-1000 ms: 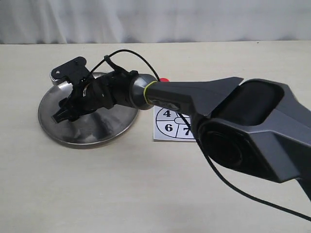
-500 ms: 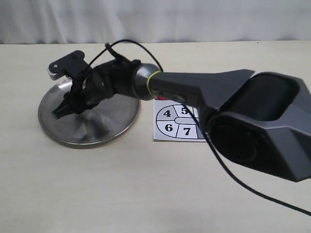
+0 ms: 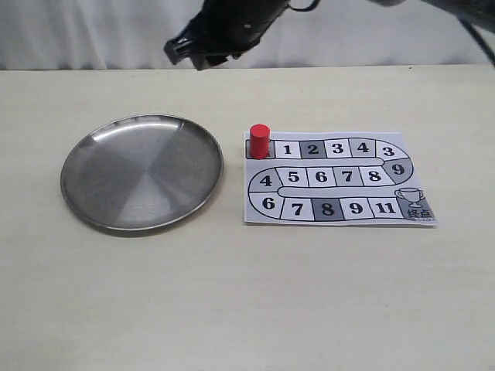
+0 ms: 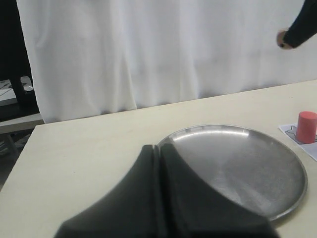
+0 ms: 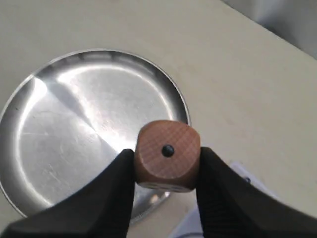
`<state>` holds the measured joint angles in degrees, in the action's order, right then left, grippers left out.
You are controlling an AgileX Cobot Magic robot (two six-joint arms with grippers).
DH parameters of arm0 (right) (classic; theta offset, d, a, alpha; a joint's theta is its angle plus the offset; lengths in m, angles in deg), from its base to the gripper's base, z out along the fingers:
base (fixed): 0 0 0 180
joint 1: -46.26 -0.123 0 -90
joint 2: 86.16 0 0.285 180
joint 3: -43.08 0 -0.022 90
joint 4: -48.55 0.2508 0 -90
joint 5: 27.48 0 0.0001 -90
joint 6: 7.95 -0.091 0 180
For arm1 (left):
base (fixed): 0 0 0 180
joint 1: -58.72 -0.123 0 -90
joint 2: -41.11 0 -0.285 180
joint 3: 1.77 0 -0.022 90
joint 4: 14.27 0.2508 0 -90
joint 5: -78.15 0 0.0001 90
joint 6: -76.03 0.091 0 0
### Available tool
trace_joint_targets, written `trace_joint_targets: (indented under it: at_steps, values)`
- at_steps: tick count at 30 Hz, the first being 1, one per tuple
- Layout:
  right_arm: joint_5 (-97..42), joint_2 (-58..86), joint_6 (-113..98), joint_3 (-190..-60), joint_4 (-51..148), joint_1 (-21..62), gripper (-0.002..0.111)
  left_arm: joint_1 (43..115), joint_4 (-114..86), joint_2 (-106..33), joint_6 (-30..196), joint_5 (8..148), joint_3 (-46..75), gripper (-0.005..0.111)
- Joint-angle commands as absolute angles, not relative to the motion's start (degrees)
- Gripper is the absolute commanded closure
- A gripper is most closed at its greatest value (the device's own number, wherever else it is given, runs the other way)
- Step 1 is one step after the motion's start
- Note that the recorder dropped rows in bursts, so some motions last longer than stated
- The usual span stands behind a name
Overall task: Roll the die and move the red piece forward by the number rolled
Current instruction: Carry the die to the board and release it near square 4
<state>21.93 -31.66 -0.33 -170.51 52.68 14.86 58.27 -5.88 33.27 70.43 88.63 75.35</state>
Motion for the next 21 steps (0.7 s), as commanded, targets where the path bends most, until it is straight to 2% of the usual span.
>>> trace_joint_targets:
  at_steps: [1,11,21]
  values:
    - [21.56,-28.33,-1.30,-162.54,51.94,19.19,0.104,58.75,-6.00,33.32,70.38,88.08,75.45,0.107]
    - [6.22,-27.54,-2.64,-141.09,51.94,25.62,0.104,58.75,-6.00,33.32,70.38,88.08,75.45,0.107]
    - [5.54,-29.49,-2.64,-138.89,51.94,25.73,0.103,58.75,-6.00,33.32,70.38,88.08,75.45,0.107]
